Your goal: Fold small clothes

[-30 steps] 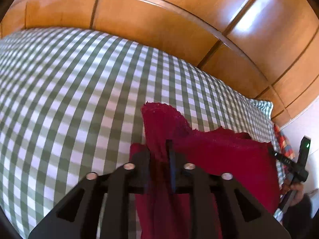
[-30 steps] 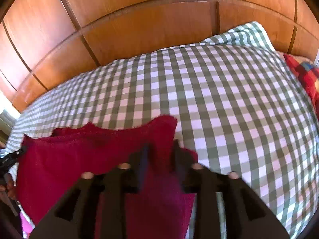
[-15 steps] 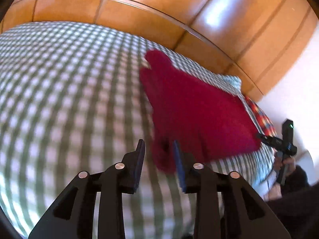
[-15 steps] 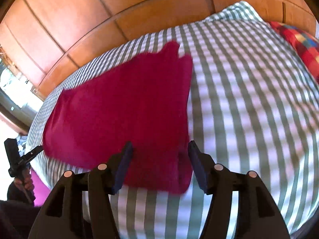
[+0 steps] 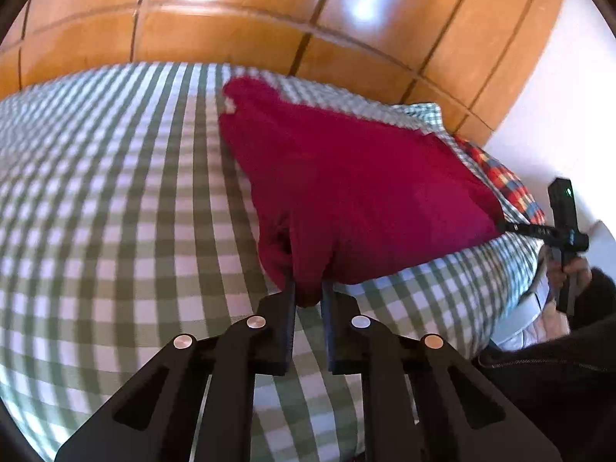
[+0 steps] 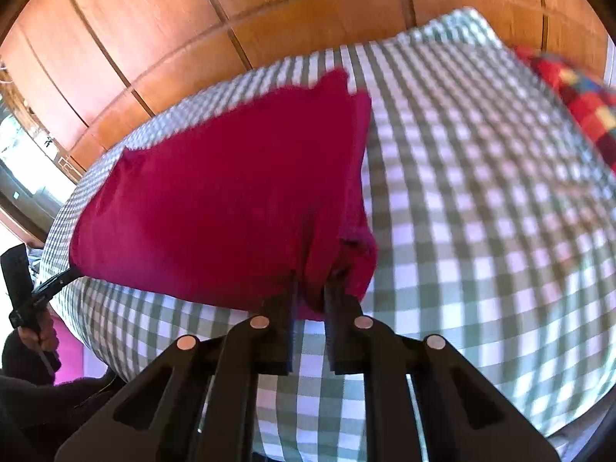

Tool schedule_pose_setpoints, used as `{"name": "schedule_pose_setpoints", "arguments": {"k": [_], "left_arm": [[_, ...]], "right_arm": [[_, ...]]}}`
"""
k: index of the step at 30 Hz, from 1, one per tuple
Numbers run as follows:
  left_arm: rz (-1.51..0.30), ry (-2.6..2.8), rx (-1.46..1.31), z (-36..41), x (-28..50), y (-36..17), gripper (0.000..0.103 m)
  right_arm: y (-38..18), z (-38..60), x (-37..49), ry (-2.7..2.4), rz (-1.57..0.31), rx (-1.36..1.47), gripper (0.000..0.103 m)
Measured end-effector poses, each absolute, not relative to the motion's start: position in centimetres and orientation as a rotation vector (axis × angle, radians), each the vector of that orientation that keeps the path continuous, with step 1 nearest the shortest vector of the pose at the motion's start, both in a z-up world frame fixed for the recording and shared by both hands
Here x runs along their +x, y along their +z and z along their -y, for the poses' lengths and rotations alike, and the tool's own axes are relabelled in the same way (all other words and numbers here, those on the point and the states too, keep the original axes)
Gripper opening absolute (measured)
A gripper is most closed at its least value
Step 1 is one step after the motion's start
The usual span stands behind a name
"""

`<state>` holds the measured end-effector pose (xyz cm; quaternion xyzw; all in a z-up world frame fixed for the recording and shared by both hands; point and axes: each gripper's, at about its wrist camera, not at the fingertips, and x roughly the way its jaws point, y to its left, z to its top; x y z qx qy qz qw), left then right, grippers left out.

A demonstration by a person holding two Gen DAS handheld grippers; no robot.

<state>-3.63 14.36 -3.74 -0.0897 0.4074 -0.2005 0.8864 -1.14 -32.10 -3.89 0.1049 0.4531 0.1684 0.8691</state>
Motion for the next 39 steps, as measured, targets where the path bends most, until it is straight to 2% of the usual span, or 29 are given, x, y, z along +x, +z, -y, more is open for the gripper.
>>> {"name": "schedule_pose_setpoints", "arguments": {"k": [3,8,14,17,18,21,23,24,30,32,34,36,37,39], "left_arm": [[-0.849,-0.452,-0.144,-14.3,-5.1,-3.2,0.010],[-0.948,-0.439,-0.193,-14.2,-6.5,-7.1,0.010],[-0.929,-0.428,-0.324,-15.2,-6.7,-5.6,0.010],[-0.914,-0.414,-0.347,-15.6,-6.3,-4.4,0.012],[-0.896,-0.415,-0.366,-15.9,-6.1,-3.7,0.012],[-0.841,-0.391,-0.408,-16.5,-5.3,-2.0,0.013],[-0.819,-0.337,-0.383,-16.2,-4.2,-1.4,0.036],[-0.816,-0.312,-0.369,-15.9,-3.6,-1.2,0.038],[-0.841,-0.233,-0.318,-13.7,1.3,-1.5,0.038],[-0.857,-0.226,-0.321,-13.3,2.8,-2.0,0.038],[-0.869,-0.213,-0.322,-12.7,4.1,-2.5,0.038],[-0.875,-0.217,-0.293,-12.2,5.1,-2.8,0.030],[-0.872,-0.194,-0.259,-11.8,5.2,-2.8,0.016],[-0.849,-0.174,-0.235,-11.6,5.3,-2.4,0.012]], "right_arm": [[-3.1,33.2,-2.3,0.342,-0.928,0.217,0.009],[-7.3,33.3,-3.7,0.317,-1.032,0.226,0.009],[-6.3,33.2,-3.8,0.330,-1.032,0.213,0.012],[-5.0,33.7,-2.8,0.331,-1.008,0.221,0.043],[-4.2,34.0,-2.5,0.308,-0.977,0.223,0.057],[-3.1,34.6,-1.1,0.288,-0.927,0.248,0.061],[-2.6,34.5,0.3,0.267,-0.900,0.250,0.063],[-2.3,34.2,1.4,0.261,-0.887,0.252,0.063],[-2.6,31.4,8.1,0.219,-0.889,0.203,0.052],[-3.2,30.6,10.6,0.193,-0.911,0.178,0.044],[-4.2,30.2,12.2,0.167,-0.946,0.149,0.019],[-4.5,30.0,12.6,0.157,-0.944,0.132,0.009],[-4.2,30.1,12.2,0.144,-0.921,0.124,0.008],[-2.6,30.7,11.0,0.130,-0.831,0.147,0.008]]}}
